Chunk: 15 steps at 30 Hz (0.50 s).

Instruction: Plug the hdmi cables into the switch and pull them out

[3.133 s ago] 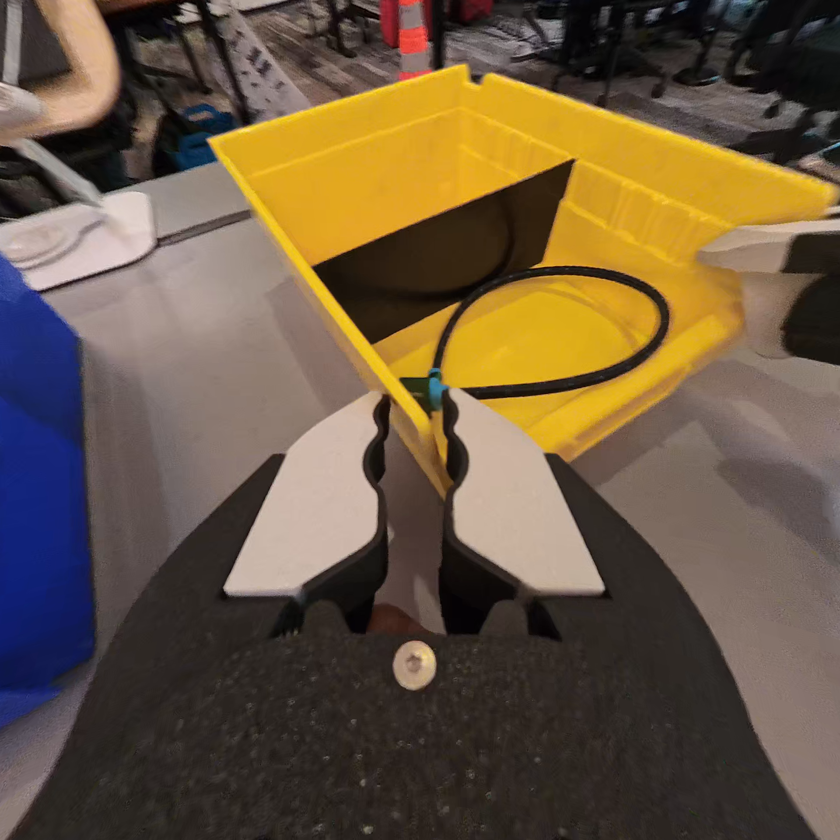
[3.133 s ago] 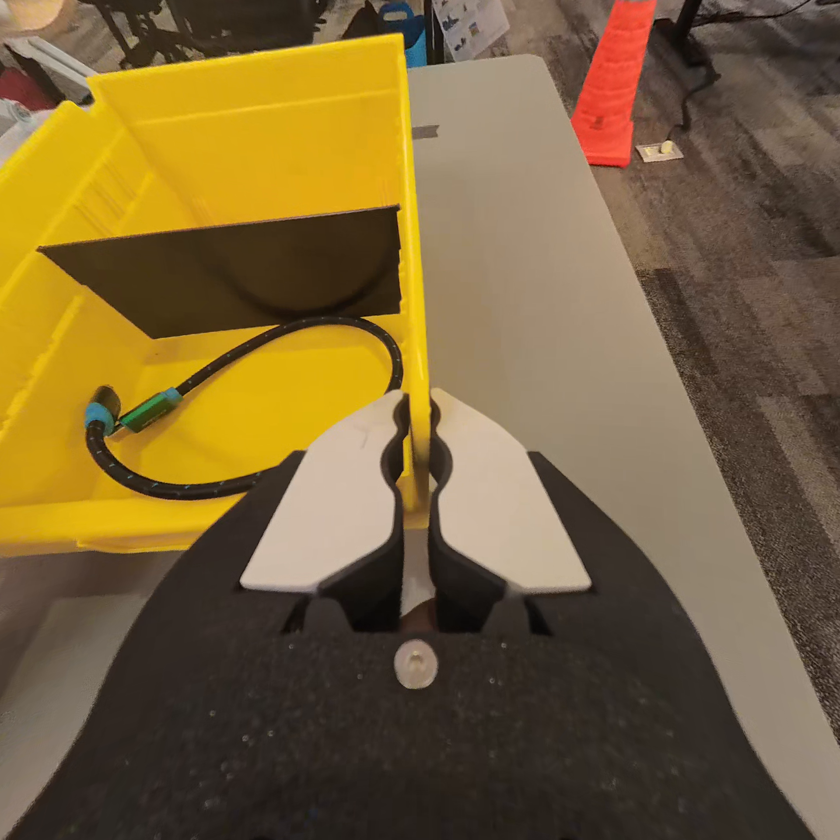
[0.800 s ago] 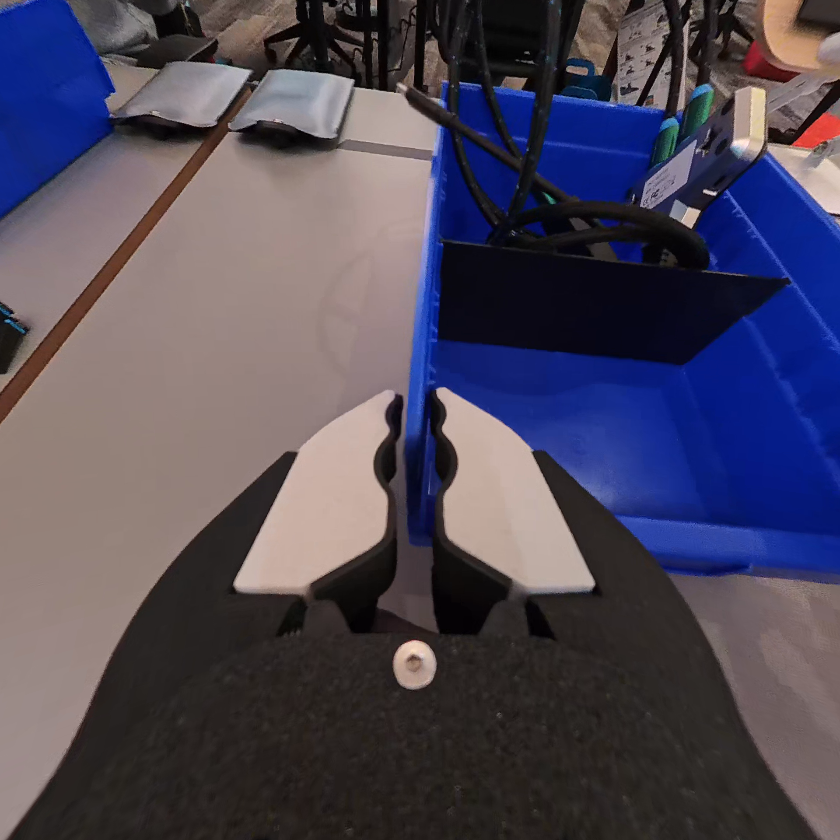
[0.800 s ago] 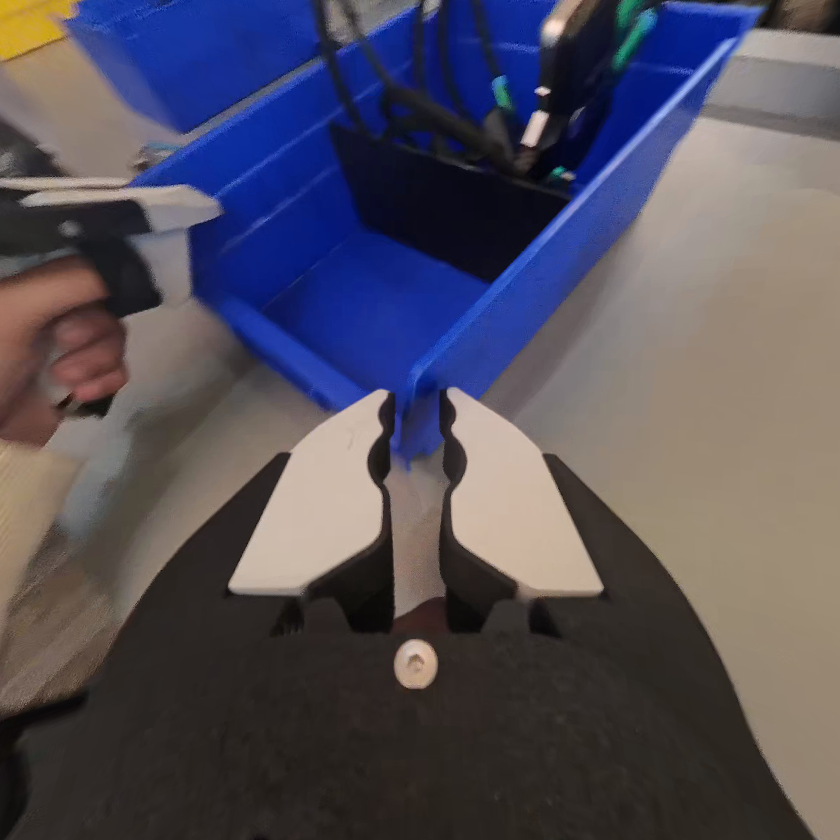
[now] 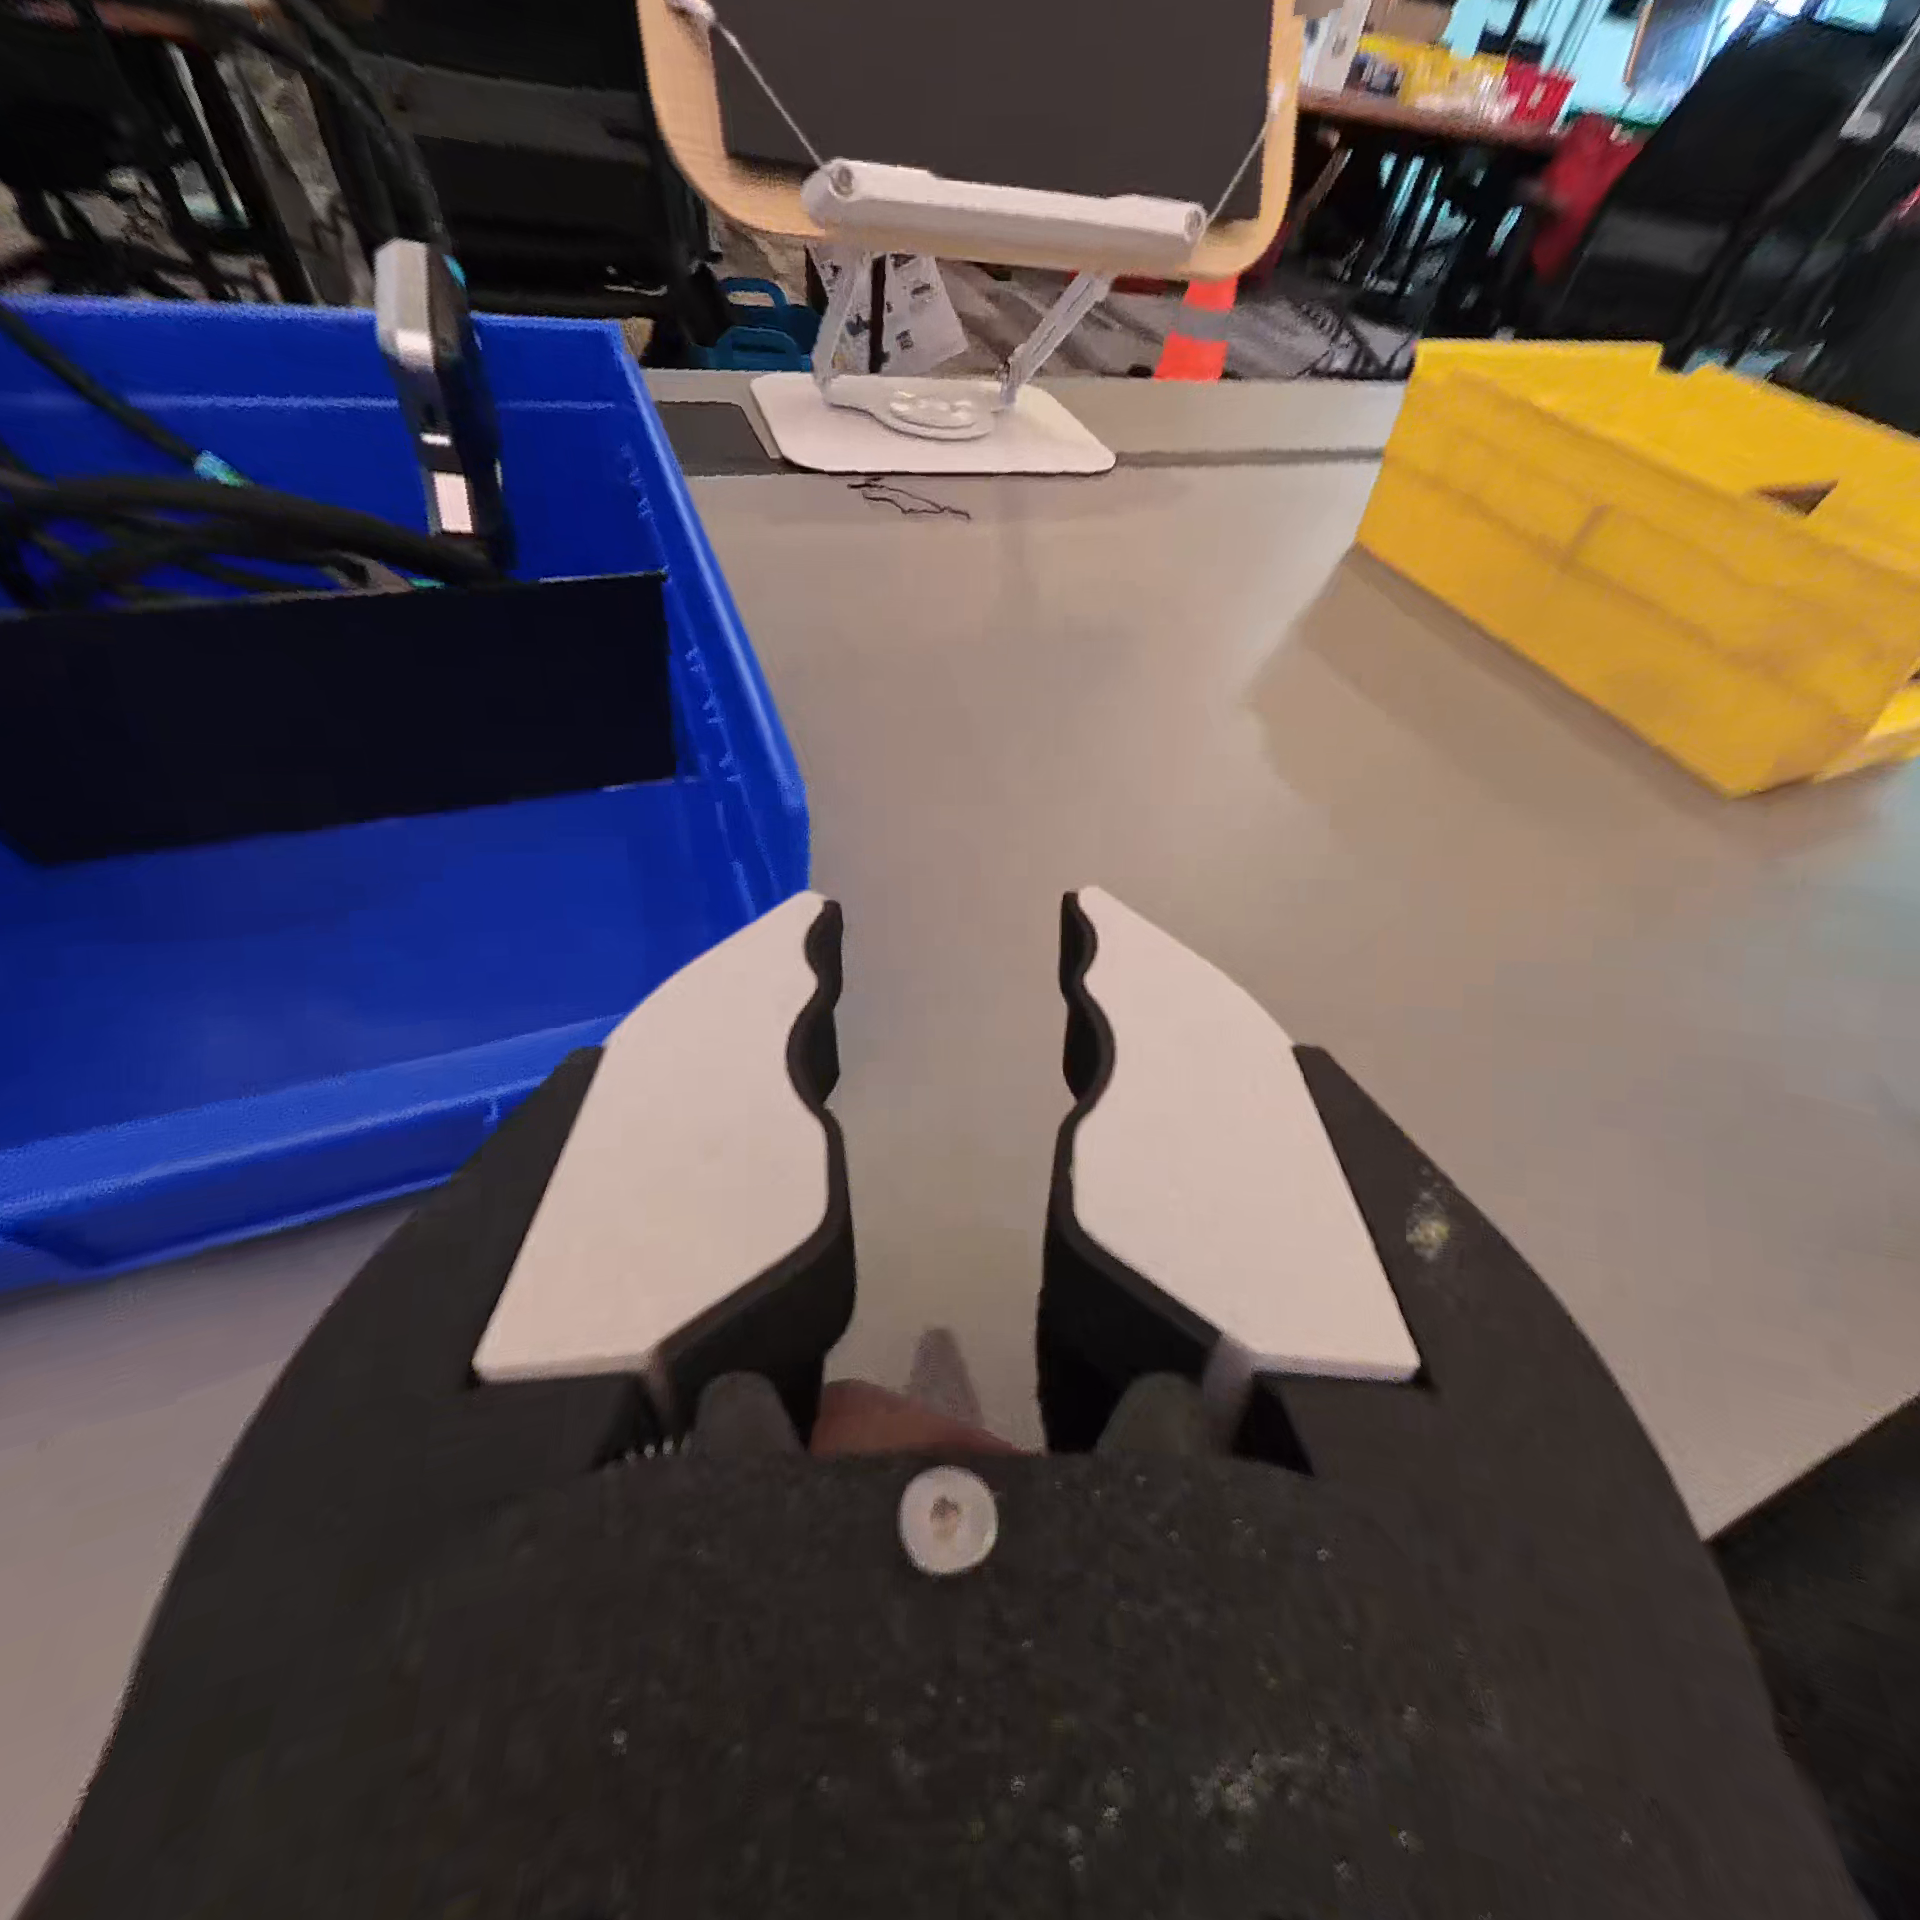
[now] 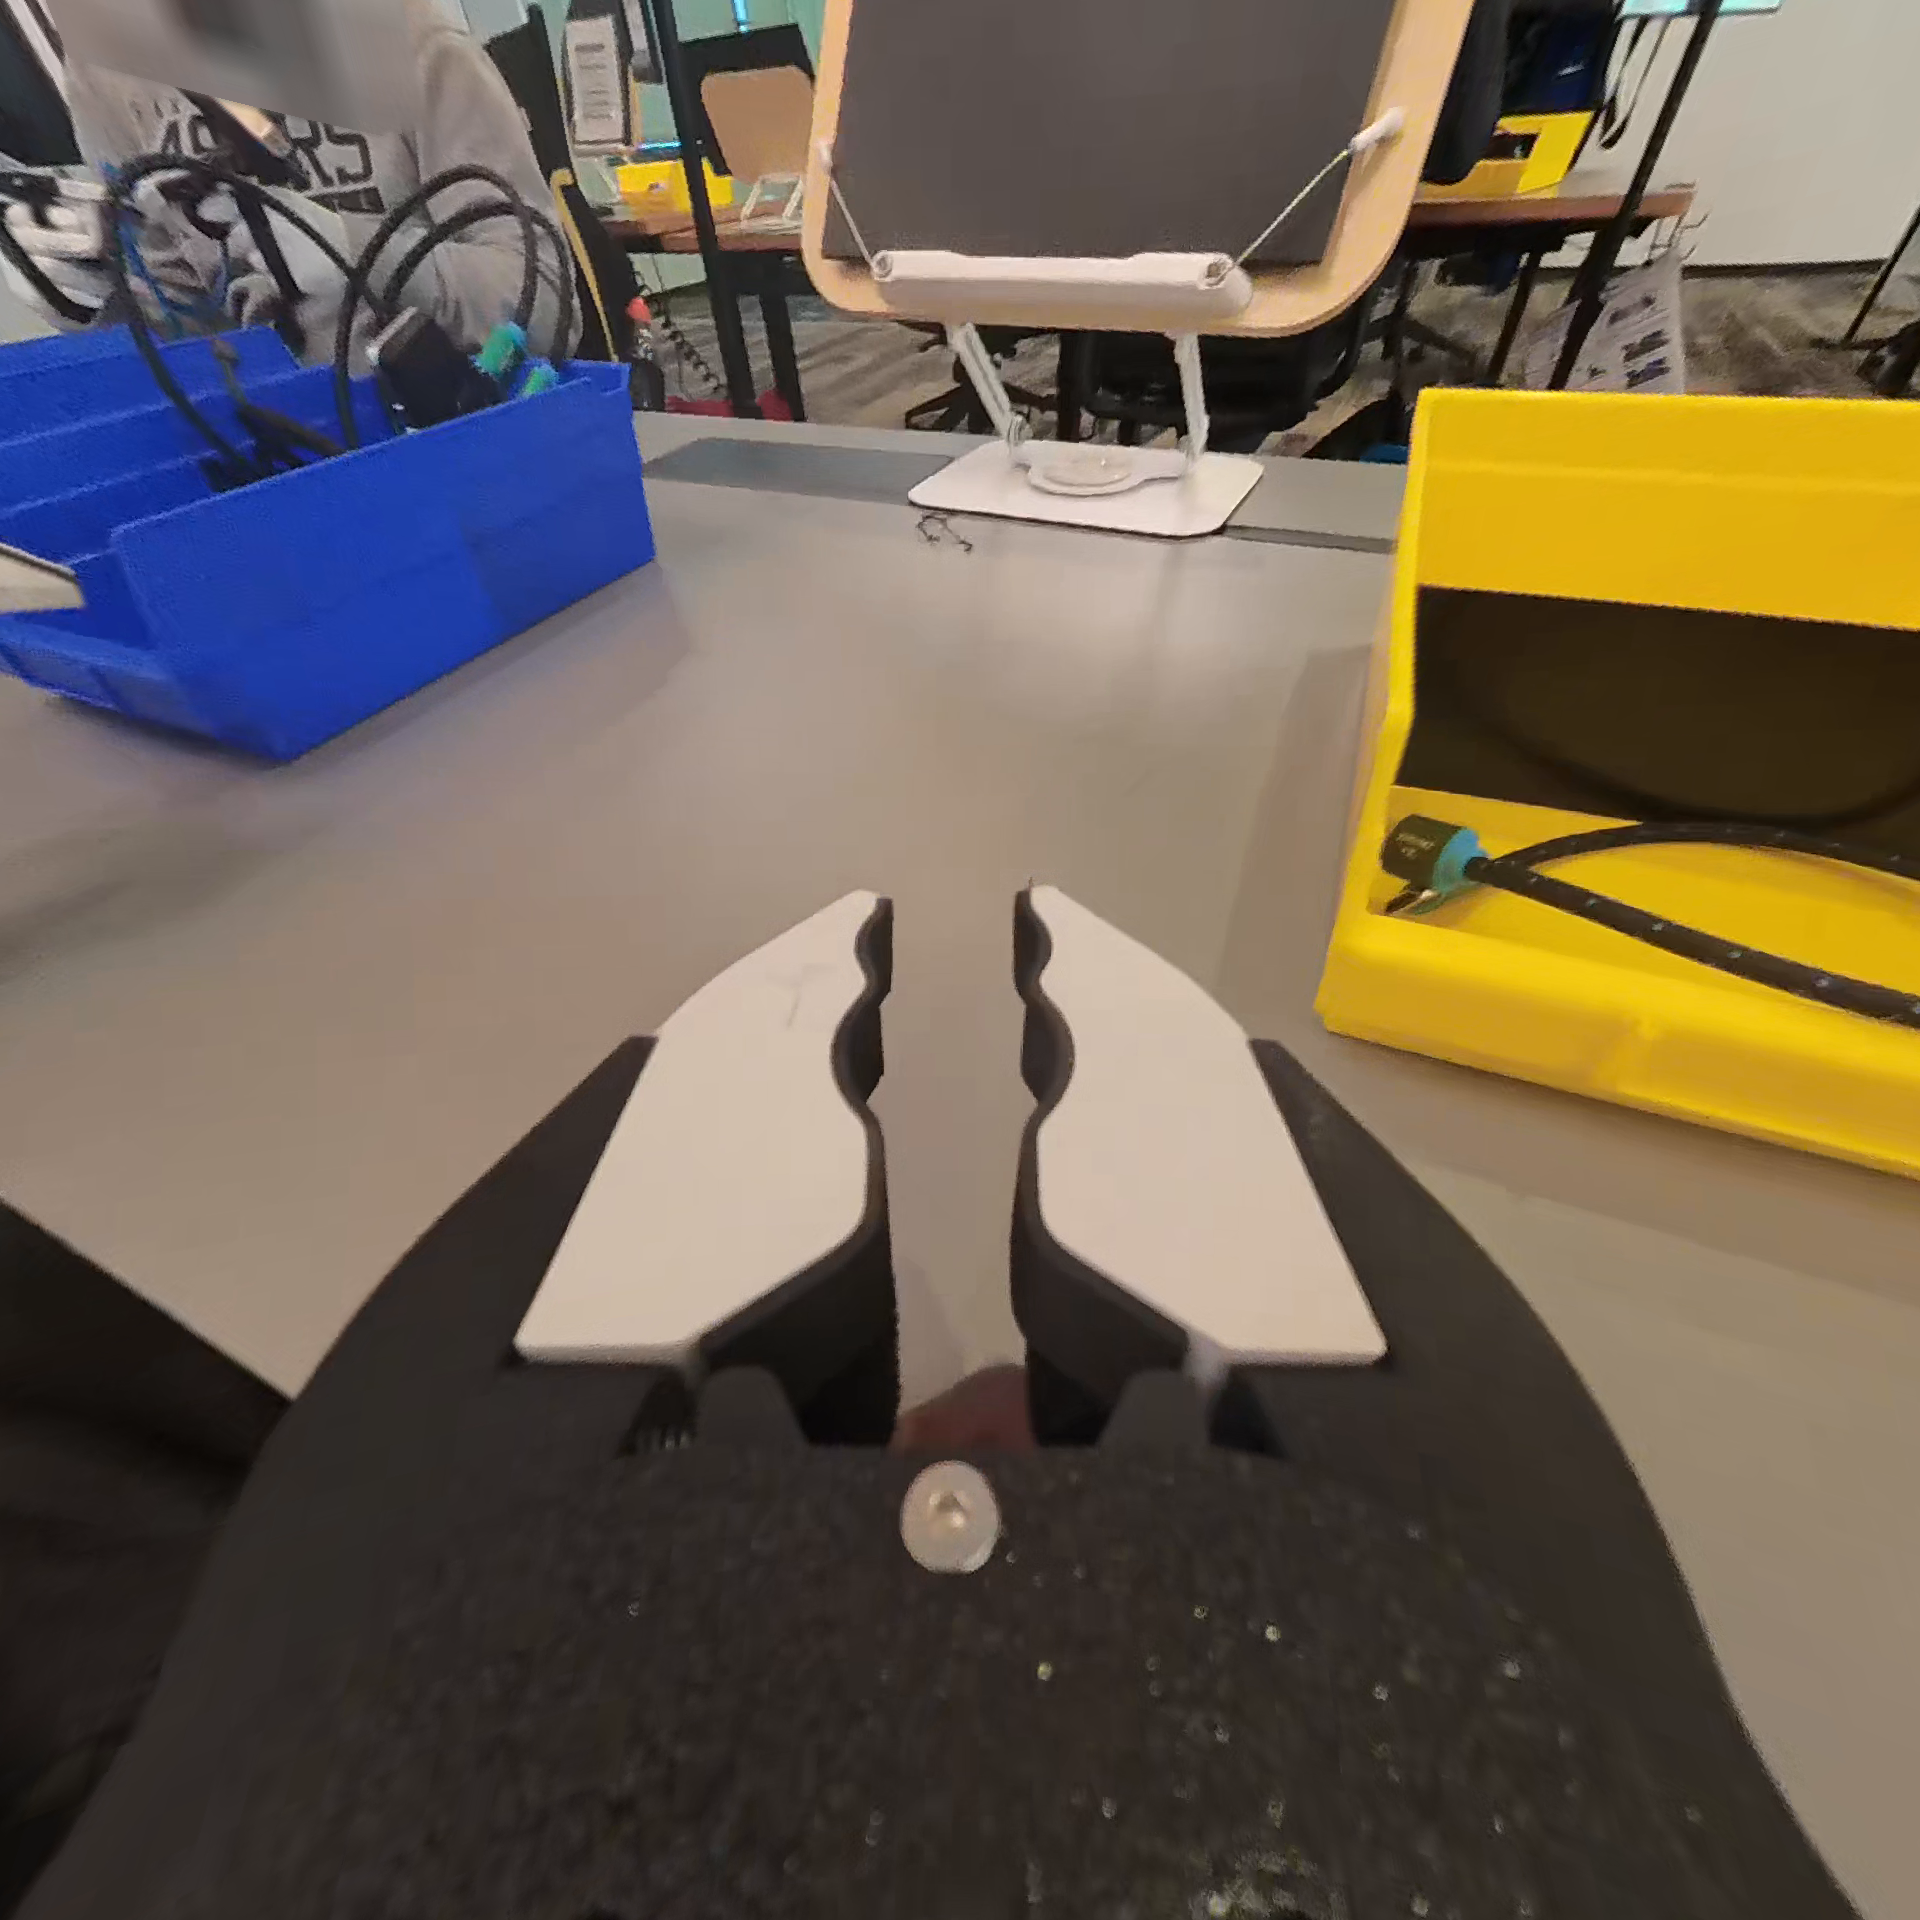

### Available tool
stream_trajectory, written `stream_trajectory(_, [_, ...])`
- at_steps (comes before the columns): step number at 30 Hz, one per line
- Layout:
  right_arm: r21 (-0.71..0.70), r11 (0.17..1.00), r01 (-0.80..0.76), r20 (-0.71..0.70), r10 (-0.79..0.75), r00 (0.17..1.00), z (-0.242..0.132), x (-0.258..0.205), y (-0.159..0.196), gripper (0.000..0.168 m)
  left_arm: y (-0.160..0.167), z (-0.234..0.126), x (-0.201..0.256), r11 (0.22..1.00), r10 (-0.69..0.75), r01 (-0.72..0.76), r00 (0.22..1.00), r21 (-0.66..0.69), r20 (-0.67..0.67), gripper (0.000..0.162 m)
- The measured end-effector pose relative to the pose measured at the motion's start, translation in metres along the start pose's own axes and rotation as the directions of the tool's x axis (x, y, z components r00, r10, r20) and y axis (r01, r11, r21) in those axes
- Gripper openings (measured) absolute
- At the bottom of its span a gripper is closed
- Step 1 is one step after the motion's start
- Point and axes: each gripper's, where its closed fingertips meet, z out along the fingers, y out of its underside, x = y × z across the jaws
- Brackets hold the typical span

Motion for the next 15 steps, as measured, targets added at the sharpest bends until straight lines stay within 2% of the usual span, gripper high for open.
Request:
stream_trajectory(4, [-0.022,0.999,-0.027,0.006,0.027,1.000,0.007,0.001,0.005,0.022,0.006,0.006,-0.002,0.998,0.054,-0.053,0.998,-0.034,0.020,0.040])
stream_trajectory(9, [0.026,1.000,0.005,-0.030,-0.004,1.000,0.007,0.008,-0.004,0.021,0.014,0.009,-0.003,0.996,0.049,-0.047,0.999,-0.077,0.016,0.040])
stream_trajectory(15, [0.016,0.996,-0.091,-0.021,0.091,0.996,0.007,0.015,-0.002,0.020,0.016,0.007,-0.004,0.994,0.065,-0.062,0.997,-0.084,0.030,0.040])
